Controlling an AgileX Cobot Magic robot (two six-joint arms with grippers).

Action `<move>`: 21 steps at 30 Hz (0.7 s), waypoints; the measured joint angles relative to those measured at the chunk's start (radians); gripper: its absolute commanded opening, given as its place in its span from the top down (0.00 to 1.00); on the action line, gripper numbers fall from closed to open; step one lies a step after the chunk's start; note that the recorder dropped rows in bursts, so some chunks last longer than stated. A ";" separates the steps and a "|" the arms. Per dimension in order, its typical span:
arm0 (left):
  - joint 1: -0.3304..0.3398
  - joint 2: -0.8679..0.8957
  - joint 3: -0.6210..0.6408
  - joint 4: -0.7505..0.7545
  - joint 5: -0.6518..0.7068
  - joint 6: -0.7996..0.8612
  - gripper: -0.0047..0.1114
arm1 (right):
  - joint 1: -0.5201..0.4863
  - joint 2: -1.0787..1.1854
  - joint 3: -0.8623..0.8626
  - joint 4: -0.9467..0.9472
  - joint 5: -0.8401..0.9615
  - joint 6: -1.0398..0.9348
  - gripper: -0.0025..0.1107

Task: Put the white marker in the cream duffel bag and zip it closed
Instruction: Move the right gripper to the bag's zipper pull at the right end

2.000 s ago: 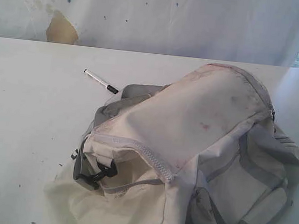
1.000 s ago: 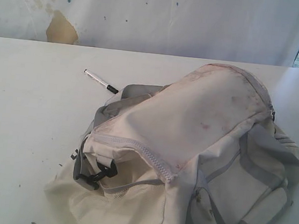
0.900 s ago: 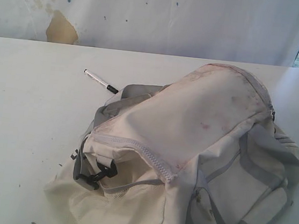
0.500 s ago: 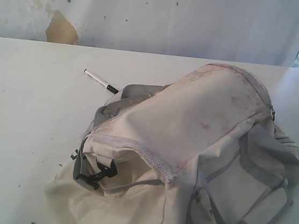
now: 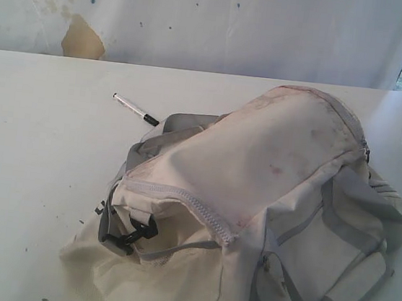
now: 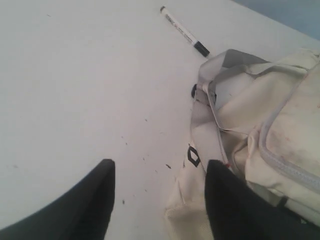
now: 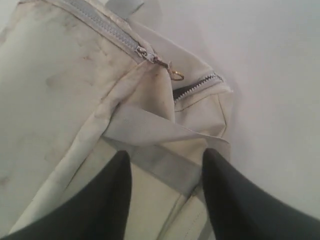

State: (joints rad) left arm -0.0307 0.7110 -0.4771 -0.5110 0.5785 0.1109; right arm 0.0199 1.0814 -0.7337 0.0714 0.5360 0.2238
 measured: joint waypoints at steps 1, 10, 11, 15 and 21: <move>0.000 0.017 -0.012 -0.015 0.012 0.021 0.47 | 0.000 0.034 -0.025 0.007 0.017 0.000 0.60; 0.000 0.141 -0.073 -0.038 0.077 0.091 0.47 | -0.058 0.303 -0.171 0.140 0.119 -0.140 0.60; 0.000 0.148 -0.074 -0.038 0.077 0.104 0.47 | -0.068 0.323 -0.179 0.152 0.119 -0.162 0.60; 0.000 0.153 -0.076 -0.038 0.077 0.139 0.47 | -0.105 0.401 -0.215 0.168 0.113 -0.237 0.60; 0.000 0.153 -0.076 -0.039 0.077 0.177 0.47 | -0.149 0.501 -0.267 0.181 0.077 -0.492 0.62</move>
State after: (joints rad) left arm -0.0307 0.8643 -0.5536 -0.5504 0.6552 0.2875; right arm -0.1286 1.5827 -1.0007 0.2521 0.6131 -0.2684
